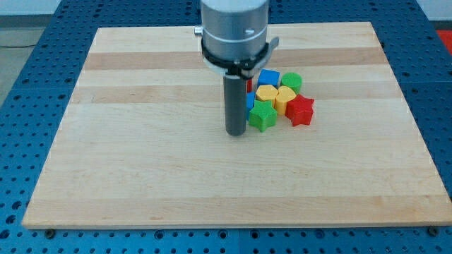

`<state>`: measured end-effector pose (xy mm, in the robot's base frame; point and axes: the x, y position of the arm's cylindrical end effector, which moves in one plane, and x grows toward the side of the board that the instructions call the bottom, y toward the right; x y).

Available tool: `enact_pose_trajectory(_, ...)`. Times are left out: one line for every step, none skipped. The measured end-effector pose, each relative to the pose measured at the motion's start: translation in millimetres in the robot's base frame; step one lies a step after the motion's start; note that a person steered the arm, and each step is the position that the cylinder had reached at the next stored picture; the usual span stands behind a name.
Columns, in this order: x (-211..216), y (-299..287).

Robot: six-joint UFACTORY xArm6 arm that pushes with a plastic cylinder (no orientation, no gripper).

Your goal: Separate the red star from yellow heart

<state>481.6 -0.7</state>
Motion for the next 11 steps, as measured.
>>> enact_pose_trajectory(14, 29)
enact_pose_trajectory(13, 78)
enact_pose_trajectory(6, 101)
enact_pose_trajectory(6, 92)
enact_pose_trajectory(4, 82)
enact_pose_trajectory(-8, 82)
enact_pose_trajectory(-21, 83)
enact_pose_trajectory(-32, 93)
enact_pose_trajectory(-42, 105)
enact_pose_trajectory(-45, 123)
enact_pose_trajectory(-45, 149)
